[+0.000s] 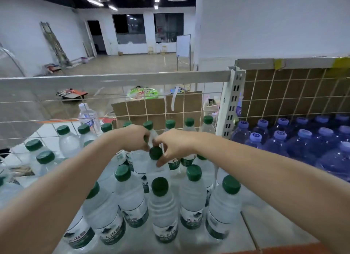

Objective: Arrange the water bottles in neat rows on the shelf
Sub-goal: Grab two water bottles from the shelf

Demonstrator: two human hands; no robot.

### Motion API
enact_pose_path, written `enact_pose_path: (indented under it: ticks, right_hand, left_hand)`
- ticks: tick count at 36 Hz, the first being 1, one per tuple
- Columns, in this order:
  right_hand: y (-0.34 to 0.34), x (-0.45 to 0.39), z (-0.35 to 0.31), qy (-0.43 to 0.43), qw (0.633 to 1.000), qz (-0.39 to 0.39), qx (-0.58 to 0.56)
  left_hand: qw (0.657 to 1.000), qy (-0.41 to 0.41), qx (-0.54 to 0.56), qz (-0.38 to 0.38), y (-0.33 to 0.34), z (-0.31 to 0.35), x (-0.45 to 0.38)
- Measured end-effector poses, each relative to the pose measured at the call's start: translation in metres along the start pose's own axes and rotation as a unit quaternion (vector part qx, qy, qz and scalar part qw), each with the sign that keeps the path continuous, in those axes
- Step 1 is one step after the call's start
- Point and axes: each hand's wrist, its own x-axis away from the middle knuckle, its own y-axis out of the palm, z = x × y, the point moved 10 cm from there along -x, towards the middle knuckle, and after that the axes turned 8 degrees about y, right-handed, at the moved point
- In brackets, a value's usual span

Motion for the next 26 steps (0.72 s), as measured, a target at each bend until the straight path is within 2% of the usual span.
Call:
enact_pose_path:
  ticks: [9, 14, 20, 26]
  right_hand:
    - [-0.013, -0.003, 0.000, -0.036, 0.999, -0.001, 0.016]
    - [-0.043, 0.007, 0.033, 0.001, 0.998, 0.036, -0.042]
    - [-0.070, 0.019, 0.080, 0.048, 0.995, 0.063, -0.056]
    - [-0.068, 0.024, 0.123, 0.089, 0.992, 0.062, -0.060]
  left_hand:
    - [0.999, 0.006, 0.037, 0.019, -0.005, 0.008, -0.005]
    - [0.998, 0.022, 0.034, 0.057, -0.021, 0.025, -0.011]
    - [0.994, 0.050, 0.034, 0.095, -0.034, 0.048, -0.023]
    - [0.992, 0.038, 0.092, 0.082, -0.029, 0.070, -0.036]
